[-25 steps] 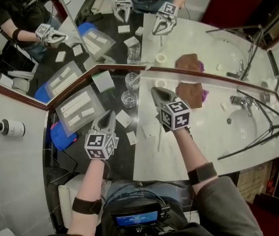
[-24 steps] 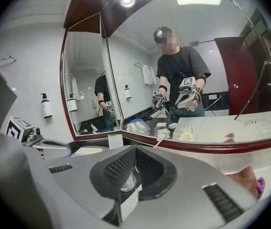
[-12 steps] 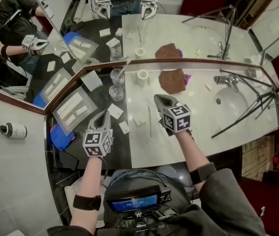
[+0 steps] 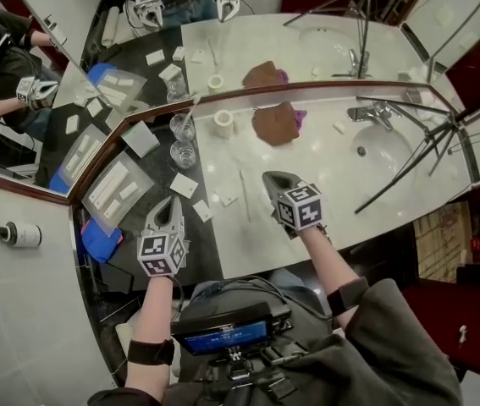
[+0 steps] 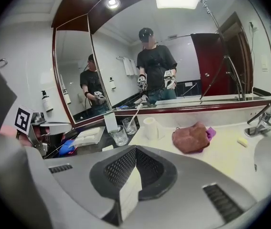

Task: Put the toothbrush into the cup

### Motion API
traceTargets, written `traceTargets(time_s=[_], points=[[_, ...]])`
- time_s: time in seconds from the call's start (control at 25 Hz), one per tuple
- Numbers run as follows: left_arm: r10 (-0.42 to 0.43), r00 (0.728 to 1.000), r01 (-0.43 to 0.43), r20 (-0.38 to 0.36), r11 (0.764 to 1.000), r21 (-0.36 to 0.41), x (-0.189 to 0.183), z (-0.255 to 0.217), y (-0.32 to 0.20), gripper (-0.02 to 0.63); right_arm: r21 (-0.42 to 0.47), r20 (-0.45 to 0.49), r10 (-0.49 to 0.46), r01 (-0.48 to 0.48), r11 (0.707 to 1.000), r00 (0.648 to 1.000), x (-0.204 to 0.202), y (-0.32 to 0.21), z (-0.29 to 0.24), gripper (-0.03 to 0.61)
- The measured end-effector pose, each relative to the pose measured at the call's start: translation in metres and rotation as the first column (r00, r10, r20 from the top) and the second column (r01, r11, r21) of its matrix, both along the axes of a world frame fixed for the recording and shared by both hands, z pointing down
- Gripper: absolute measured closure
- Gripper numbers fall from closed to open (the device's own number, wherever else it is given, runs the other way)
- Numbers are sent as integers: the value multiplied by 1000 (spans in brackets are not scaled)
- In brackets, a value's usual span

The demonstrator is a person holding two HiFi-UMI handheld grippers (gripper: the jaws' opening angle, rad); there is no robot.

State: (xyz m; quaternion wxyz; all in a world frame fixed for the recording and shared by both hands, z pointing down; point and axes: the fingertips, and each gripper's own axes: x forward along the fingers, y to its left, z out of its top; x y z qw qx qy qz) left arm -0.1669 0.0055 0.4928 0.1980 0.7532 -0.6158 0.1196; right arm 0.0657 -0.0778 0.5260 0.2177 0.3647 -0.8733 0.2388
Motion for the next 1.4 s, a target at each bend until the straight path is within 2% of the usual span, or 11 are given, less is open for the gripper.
traceTargets(time_s=[0.24, 0.56, 0.68, 0.84, 1.08, 1.4], points=[[-27, 999, 27, -27, 1000, 1, 2, 4, 5, 612, -52, -14, 21, -22, 998, 1000, 12, 13, 17, 575], [-15, 1000, 14, -16, 1000, -23, 6, 12, 7, 612, -137, -88, 38, -50, 989, 995, 8, 20, 48, 549], [-6, 1000, 5, -18, 999, -33, 6, 17, 7, 611, -195, -122, 69, -92, 976, 990, 3, 19, 67, 546], [12, 1000, -13, -22, 999, -50, 3, 24, 4, 611, -281, -160, 89, -132, 951, 983, -8, 18, 94, 489], [34, 999, -37, -34, 996, -78, -2, 37, -3, 611, -313, -216, 72, -139, 940, 974, -38, 7, 111, 430], [34, 997, -40, -65, 995, -94, -13, 52, -14, 612, -328, -316, 105, -212, 921, 943, -45, -18, 142, 408]])
